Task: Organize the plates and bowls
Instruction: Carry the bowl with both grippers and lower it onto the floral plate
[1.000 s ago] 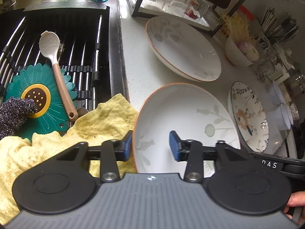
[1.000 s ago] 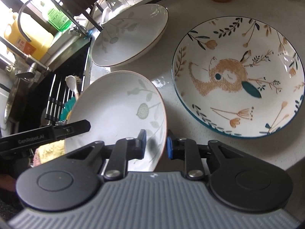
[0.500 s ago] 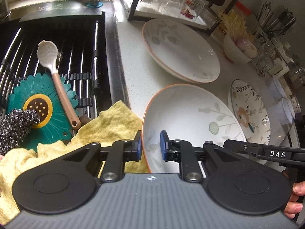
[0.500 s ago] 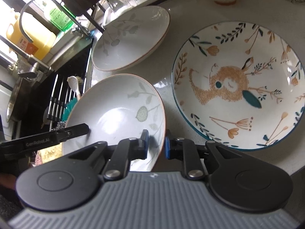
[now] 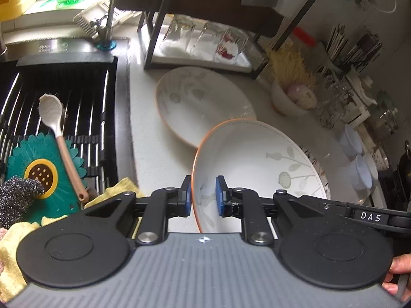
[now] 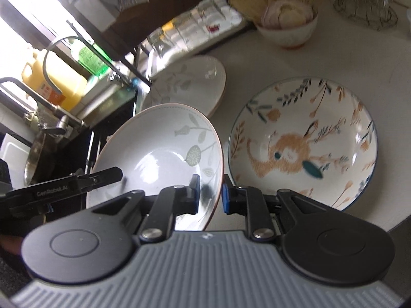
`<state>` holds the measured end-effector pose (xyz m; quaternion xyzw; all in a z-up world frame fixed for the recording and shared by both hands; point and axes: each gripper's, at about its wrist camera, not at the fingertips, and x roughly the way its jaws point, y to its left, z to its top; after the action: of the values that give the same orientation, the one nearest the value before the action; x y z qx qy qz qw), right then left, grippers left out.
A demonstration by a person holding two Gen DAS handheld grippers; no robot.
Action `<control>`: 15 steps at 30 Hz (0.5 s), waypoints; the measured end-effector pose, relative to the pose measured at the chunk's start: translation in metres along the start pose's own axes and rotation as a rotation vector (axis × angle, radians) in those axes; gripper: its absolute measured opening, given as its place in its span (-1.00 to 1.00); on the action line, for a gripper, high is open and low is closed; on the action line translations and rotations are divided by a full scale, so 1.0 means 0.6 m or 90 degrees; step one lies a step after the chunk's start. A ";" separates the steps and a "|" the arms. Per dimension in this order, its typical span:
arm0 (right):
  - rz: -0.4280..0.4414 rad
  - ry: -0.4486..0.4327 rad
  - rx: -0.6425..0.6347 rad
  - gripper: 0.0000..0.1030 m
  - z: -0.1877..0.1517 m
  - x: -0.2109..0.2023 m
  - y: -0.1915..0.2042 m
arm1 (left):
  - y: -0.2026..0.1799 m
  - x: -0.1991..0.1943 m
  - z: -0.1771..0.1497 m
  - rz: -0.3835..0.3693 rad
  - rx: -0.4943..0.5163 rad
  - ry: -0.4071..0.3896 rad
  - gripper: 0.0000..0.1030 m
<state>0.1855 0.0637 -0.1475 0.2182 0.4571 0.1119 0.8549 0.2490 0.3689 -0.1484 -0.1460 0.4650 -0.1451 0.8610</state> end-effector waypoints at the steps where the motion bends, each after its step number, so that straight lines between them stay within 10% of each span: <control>1: 0.002 -0.006 0.000 -0.61 0.004 -0.006 -0.002 | -0.008 -0.001 0.004 -0.002 0.002 -0.003 -0.59; 15: -0.024 -0.050 0.040 -0.61 0.039 -0.048 -0.107 | -0.129 0.068 0.014 -0.010 0.048 0.040 -0.59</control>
<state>0.1882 -0.0104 -0.1453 0.2404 0.4304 0.0727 0.8670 0.2686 0.2831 -0.1454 -0.1125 0.4851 -0.1739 0.8496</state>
